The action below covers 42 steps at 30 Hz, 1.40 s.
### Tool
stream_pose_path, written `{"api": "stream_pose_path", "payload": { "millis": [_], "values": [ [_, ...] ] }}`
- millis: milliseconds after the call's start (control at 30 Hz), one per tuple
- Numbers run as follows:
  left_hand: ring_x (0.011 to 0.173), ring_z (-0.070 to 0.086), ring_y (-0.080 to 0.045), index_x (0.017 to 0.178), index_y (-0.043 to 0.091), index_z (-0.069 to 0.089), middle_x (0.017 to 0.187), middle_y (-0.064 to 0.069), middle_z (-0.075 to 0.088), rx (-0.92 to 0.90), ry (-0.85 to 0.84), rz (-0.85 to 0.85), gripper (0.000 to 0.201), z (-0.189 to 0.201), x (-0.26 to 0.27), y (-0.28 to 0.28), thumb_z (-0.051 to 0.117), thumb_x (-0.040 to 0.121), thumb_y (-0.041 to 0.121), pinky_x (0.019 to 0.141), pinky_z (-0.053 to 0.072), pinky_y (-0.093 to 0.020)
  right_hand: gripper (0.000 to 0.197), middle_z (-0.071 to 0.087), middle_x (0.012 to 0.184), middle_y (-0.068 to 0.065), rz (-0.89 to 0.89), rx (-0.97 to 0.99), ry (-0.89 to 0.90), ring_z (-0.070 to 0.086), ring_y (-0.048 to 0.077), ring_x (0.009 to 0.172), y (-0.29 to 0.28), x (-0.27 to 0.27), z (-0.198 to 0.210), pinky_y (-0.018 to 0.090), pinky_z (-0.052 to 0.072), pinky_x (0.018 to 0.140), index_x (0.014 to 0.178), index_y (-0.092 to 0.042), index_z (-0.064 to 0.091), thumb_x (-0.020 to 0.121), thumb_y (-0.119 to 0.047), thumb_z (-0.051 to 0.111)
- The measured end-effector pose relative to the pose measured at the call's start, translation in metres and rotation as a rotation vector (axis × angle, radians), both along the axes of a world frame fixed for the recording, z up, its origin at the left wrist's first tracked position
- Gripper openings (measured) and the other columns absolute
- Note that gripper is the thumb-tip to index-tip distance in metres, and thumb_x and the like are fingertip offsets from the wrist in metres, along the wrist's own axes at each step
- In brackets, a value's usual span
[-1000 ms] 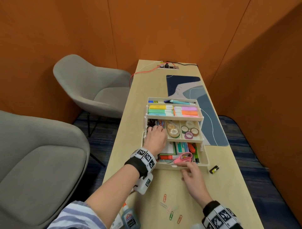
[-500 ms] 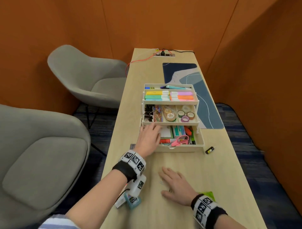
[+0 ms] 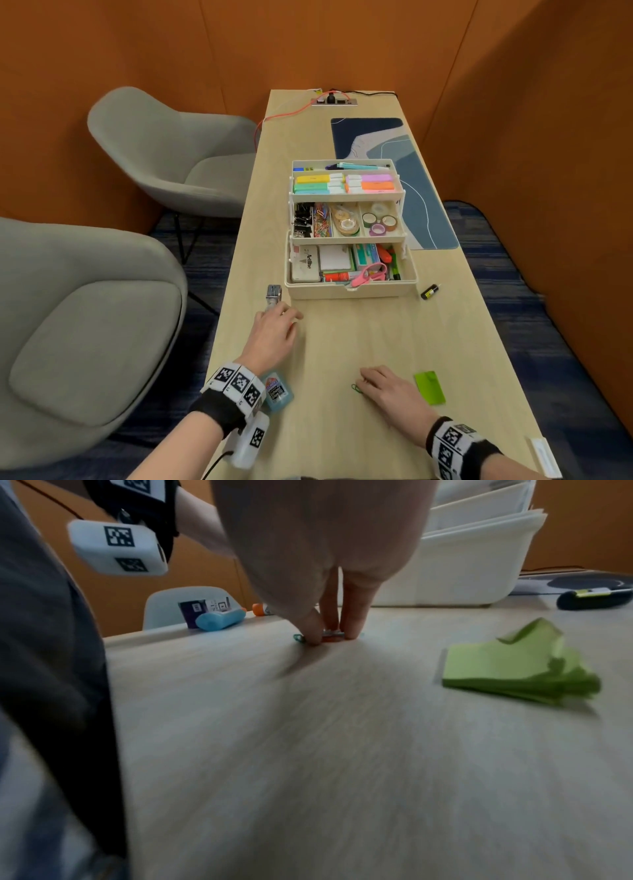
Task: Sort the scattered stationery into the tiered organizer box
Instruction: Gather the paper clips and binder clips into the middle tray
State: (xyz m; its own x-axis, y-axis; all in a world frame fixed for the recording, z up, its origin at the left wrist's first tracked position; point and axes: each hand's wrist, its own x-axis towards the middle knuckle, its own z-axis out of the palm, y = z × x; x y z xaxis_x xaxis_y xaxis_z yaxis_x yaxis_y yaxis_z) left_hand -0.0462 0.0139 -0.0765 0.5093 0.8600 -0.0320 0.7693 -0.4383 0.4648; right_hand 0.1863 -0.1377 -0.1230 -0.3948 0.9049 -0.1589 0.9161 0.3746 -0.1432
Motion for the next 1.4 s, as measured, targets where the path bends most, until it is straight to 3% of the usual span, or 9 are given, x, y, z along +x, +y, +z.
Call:
{"api": "stream_pose_path", "payload": {
  "millis": [133, 267, 400, 533, 700, 933, 1133, 1233, 1400],
  "values": [
    [0.108, 0.05, -0.01, 0.116, 0.024, 0.059, 0.115, 0.009, 0.054, -0.006, 0.035, -0.025, 0.025, -0.002, 0.003, -0.006, 0.043, 0.098, 0.021, 0.101, 0.032, -0.031, 0.025, 0.057, 0.072, -0.008, -0.022, 0.101, -0.111, 0.045, 0.012, 0.071, 0.009, -0.007, -0.001, 0.021, 0.042, 0.045, 0.072, -0.025, 0.063, 0.071, -0.019, 0.038],
    [0.107, 0.053, -0.014, 0.116, 0.021, 0.06, 0.114, 0.006, 0.056, -0.009, 0.066, -0.102, 0.026, -0.01, 0.011, -0.015, 0.043, 0.096, 0.02, 0.095, 0.034, -0.032, 0.011, 0.054, 0.071, -0.003, -0.003, 0.071, -0.125, 0.05, 0.015, 0.065, 0.021, -0.011, 0.005, 0.025, 0.042, 0.04, 0.07, -0.019, 0.053, 0.064, -0.013, 0.059],
    [0.105, 0.056, -0.021, 0.114, 0.017, 0.06, 0.111, -0.002, 0.059, -0.062, 0.139, -0.289, 0.026, -0.018, 0.025, -0.028, 0.044, 0.094, 0.019, 0.088, 0.042, -0.033, 0.008, 0.053, 0.099, 0.013, -0.183, -0.116, 0.009, 0.054, 0.031, 0.09, 0.03, -0.012, 0.012, 0.038, 0.046, 0.068, 0.095, -0.007, 0.053, 0.087, -0.007, 0.049],
    [0.105, 0.054, -0.025, 0.114, 0.014, 0.058, 0.112, -0.006, 0.056, -0.096, 0.187, -0.449, 0.025, -0.024, 0.044, -0.042, 0.049, 0.092, 0.025, 0.084, 0.042, -0.035, 0.017, 0.062, 0.099, 0.011, -0.451, -0.172, 0.328, 0.06, 0.027, 0.092, 0.034, -0.002, 0.016, 0.032, 0.043, 0.081, 0.095, -0.008, 0.066, 0.086, -0.01, 0.051],
    [0.109, 0.044, -0.025, 0.122, 0.012, 0.053, 0.122, -0.009, 0.05, -0.053, 0.193, -0.635, 0.037, -0.034, 0.071, -0.053, 0.059, 0.089, 0.028, 0.089, 0.042, -0.038, 0.024, 0.067, 0.074, -0.001, -0.891, -0.072, 0.726, 0.058, -0.006, 0.06, 0.032, 0.02, 0.024, 0.003, 0.042, 0.064, 0.07, -0.02, 0.066, 0.077, 0.003, 0.063],
    [0.105, 0.05, -0.025, 0.113, 0.013, 0.061, 0.114, -0.007, 0.055, -0.068, 0.104, -0.577, 0.023, -0.042, 0.091, -0.044, 0.051, 0.094, 0.02, 0.09, 0.044, -0.042, 0.011, 0.066, 0.06, 0.004, -1.124, -0.057, 0.945, 0.055, -0.003, 0.046, 0.015, 0.033, 0.03, 0.004, 0.04, 0.051, 0.077, -0.007, 0.069, 0.077, 0.003, 0.064],
    [0.11, 0.045, -0.027, 0.13, 0.014, 0.054, 0.129, -0.004, 0.054, 0.057, 0.241, -0.747, 0.035, -0.043, 0.096, -0.041, 0.043, 0.097, 0.011, 0.087, 0.047, -0.041, 0.017, 0.067, 0.068, 0.01, -1.211, -0.09, 1.154, 0.062, 0.013, 0.053, 0.016, 0.033, 0.022, 0.022, 0.052, 0.062, 0.074, -0.009, 0.067, 0.077, 0.007, 0.064],
    [0.098, 0.053, -0.028, 0.112, 0.008, 0.062, 0.11, -0.009, 0.061, 0.159, 0.264, -0.836, 0.031, -0.036, 0.098, -0.041, 0.044, 0.089, 0.0, 0.078, 0.05, -0.039, 0.015, 0.064, 0.066, 0.008, -1.207, -0.108, 1.237, 0.06, 0.015, 0.054, 0.019, 0.033, 0.024, 0.018, 0.052, 0.057, 0.075, -0.005, 0.066, 0.079, 0.01, 0.064],
    [0.058, 0.055, -0.01, 0.066, 0.023, 0.062, 0.064, 0.008, 0.057, 0.356, 0.378, -0.912, 0.029, -0.037, 0.096, -0.042, 0.035, 0.072, 0.012, 0.046, 0.04, -0.02, 0.016, 0.061, 0.064, 0.008, -1.212, -0.105, 1.268, 0.059, 0.019, 0.058, 0.018, 0.038, 0.025, 0.022, 0.053, 0.058, 0.074, -0.004, 0.066, 0.079, 0.011, 0.063]
  ]
}}
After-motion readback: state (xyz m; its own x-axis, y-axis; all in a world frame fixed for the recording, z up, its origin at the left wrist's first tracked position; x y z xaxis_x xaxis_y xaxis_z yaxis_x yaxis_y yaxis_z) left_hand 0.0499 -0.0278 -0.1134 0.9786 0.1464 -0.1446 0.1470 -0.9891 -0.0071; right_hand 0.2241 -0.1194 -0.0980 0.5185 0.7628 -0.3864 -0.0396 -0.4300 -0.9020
